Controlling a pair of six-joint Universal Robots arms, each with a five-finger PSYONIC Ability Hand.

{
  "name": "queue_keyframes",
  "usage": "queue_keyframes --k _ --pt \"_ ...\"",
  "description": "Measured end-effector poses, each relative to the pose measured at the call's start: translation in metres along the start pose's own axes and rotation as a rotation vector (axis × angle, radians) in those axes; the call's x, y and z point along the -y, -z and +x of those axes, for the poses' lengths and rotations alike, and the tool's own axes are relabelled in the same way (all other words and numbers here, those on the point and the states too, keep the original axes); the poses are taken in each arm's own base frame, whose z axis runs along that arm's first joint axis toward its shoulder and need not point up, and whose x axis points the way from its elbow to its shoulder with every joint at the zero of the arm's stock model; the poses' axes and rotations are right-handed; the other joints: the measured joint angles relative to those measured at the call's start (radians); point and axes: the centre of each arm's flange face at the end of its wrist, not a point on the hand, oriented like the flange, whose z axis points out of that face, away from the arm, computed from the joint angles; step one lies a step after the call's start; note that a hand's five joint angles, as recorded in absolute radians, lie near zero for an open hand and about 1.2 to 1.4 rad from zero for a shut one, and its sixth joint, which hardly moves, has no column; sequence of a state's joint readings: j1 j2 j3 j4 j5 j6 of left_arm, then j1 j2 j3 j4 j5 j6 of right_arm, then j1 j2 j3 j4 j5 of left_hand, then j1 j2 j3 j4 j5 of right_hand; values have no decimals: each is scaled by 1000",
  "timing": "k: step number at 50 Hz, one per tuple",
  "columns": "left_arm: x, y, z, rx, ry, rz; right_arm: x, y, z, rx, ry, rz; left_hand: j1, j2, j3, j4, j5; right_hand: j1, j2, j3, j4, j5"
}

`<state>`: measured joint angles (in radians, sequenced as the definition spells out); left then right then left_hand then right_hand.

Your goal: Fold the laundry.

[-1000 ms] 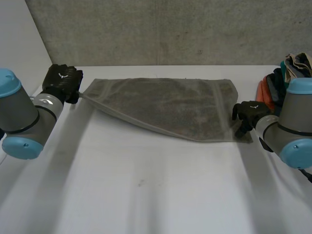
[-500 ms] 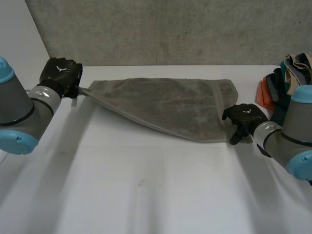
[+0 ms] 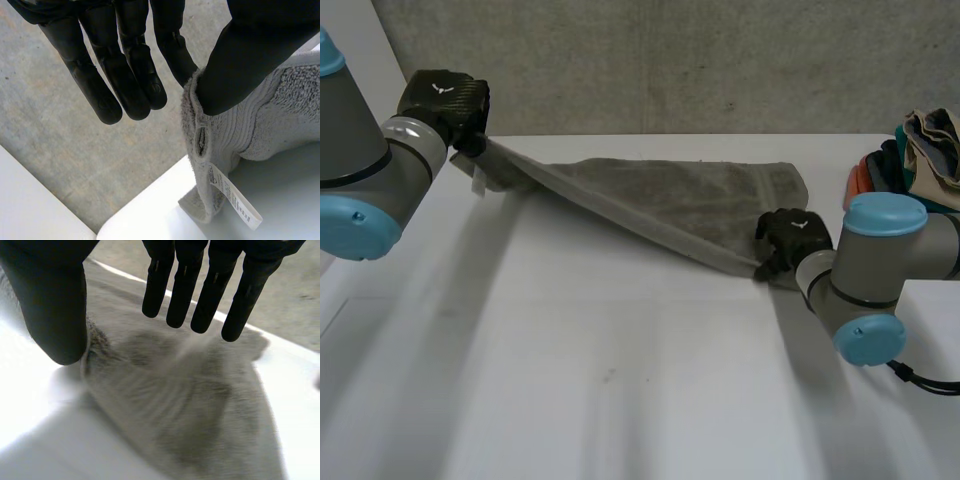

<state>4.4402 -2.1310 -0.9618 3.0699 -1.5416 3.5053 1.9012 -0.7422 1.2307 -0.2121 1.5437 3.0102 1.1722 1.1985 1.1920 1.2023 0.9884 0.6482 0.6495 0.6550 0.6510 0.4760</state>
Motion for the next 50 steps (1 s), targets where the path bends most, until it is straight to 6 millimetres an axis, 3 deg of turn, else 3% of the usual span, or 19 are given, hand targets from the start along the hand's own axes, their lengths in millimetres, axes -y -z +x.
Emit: queue_keyframes --k 9,16,21,25,30,33,38,39,43,46,50 --pt "-16 0 -1 5 -1 -64 7 -8 37 -122 25 33 0 0 0 0 0 69 61 64 66 62" --pt "-32 1 -1 -1 -9 -101 5 -10 51 -103 68 16 0 0 0 0 -1 152 147 141 145 136" --pt "-43 4 1 -13 -21 -132 3 -8 56 -67 102 -16 0 0 0 0 0 484 493 479 478 471" --pt "-53 10 2 -26 -46 -168 4 -2 60 -51 131 -52 0 0 0 0 0 492 532 529 541 512" --pt "-66 29 2 -66 -125 -251 14 20 67 -39 220 -125 0 0 0 0 0 492 532 530 542 512" --pt "-76 51 4 -129 -199 -339 22 43 70 -19 314 -193 0 0 0 0 0 492 532 530 542 512" --pt "-91 99 13 -299 -339 -511 27 86 69 66 473 -337 0 0 0 0 -1 492 532 530 543 518" --pt "-94 116 16 -369 -388 -561 26 104 68 119 538 -405 0 0 0 0 0 492 532 530 543 522" --pt "-96 146 21 -508 -484 -614 25 131 65 229 660 -507 0 0 0 0 0 492 532 530 545 523" --pt "-94 152 24 -552 -528 -594 26 135 65 263 710 -519 0 0 0 0 0 492 532 530 545 524" --pt "-87 134 23 -494 -520 -528 29 116 67 218 691 -460 0 0 0 0 0 492 532 530 545 528"
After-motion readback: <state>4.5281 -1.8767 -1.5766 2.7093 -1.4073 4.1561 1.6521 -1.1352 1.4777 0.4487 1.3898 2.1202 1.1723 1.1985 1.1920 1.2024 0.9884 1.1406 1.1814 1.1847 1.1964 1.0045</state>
